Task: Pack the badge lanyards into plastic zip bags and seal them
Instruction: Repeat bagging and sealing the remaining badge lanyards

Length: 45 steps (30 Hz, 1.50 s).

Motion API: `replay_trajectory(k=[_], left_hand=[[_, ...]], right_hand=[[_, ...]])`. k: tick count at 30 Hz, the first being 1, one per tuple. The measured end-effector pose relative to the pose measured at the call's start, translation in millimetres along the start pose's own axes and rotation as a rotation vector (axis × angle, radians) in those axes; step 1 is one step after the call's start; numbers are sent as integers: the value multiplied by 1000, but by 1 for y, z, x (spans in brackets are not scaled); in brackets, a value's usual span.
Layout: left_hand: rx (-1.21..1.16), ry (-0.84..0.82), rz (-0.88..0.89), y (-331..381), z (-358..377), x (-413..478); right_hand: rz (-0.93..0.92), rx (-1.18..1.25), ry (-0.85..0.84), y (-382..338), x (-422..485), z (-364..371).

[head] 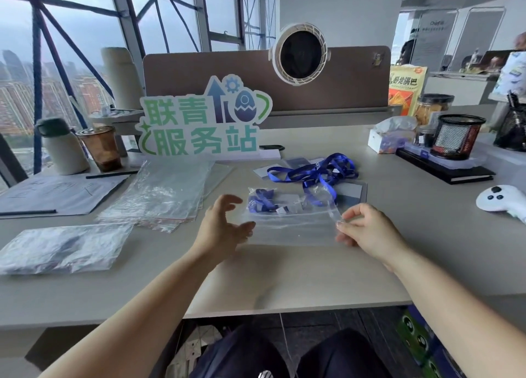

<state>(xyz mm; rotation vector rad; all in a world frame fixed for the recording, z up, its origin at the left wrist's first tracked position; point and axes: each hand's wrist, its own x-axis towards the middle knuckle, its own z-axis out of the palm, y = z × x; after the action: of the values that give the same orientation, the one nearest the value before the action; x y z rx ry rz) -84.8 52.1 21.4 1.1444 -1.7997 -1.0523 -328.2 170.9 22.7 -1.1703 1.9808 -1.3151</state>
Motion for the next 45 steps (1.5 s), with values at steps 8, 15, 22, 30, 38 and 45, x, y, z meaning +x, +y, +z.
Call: replay_trajectory(k=[8,15,22,30,38,45], left_hand=[[532,-180,286,-13,-6,3],[814,-292,304,-14,-5,-4],[797,-159,327,-11,7,2],[435,-114,287,-6,-3,-1],[114,7,98,3,6,8],[614,39,-187,6,25,47]], right_hand=[[-107,-210,-172,0,-4,-16],[-222,-436,-212,14,5,-17],[-301,-197,-110,10,9,-12],[-286,-180,-159,14,8,-11],[-117,15,24,0,27,1],[154,-650,127,5,60,9]])
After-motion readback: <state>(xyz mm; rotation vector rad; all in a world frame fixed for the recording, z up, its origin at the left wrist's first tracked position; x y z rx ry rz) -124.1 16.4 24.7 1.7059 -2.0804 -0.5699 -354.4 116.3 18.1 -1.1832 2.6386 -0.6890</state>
